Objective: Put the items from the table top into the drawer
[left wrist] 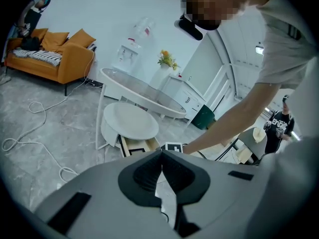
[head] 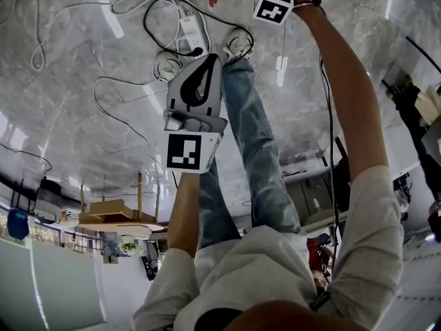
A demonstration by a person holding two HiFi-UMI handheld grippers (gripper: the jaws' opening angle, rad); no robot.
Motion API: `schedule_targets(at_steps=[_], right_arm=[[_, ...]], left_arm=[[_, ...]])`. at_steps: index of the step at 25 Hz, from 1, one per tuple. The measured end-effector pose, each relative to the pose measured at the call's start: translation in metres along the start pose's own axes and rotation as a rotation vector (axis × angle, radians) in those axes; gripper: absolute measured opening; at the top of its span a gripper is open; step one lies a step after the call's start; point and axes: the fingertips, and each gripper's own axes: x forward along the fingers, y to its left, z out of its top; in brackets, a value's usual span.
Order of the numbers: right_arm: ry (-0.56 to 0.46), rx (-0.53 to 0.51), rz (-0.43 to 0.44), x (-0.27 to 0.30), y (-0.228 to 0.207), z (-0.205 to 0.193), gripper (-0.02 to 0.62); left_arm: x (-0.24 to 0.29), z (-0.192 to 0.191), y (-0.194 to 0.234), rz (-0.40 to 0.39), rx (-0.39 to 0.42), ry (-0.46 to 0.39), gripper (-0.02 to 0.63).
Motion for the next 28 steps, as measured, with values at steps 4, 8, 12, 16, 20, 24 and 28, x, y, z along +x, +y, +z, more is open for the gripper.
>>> schedule_targets(at_steps=[4, 8, 12, 16, 20, 24, 28], right_arm=[[0.004, -0.079, 0.007, 0.016, -0.001, 0.009, 0.069], [0.043, -0.115, 0.001, 0.033, -0.005, -0.003, 0.069], [0.051, -0.118, 0.017, 0.042, -0.005, -0.009, 0.072], [0.045, -0.120, 0.030, 0.048, -0.005, -0.011, 0.109], [0.033, -0.116, 0.035, 0.044, -0.008, -0.008, 0.158], [0.011, -0.114, 0.000, 0.029, -0.013, -0.005, 0.146], [-0.043, -0.049, -0.049, -0.004, -0.026, 0.004, 0.122]], left_arm=[[0.005, -0.005, 0.014, 0.020, 0.007, 0.013, 0.015], [0.013, -0.004, 0.018, 0.032, 0.023, 0.006, 0.015], [0.023, -0.003, 0.022, 0.042, 0.032, 0.008, 0.015], [0.027, -0.002, 0.027, 0.054, 0.043, 0.006, 0.015], [0.029, 0.000, 0.032, 0.073, 0.053, 0.018, 0.015], [0.028, 0.008, 0.029, 0.080, 0.091, 0.025, 0.015], [0.024, 0.024, 0.021, 0.070, 0.122, 0.027, 0.015]])
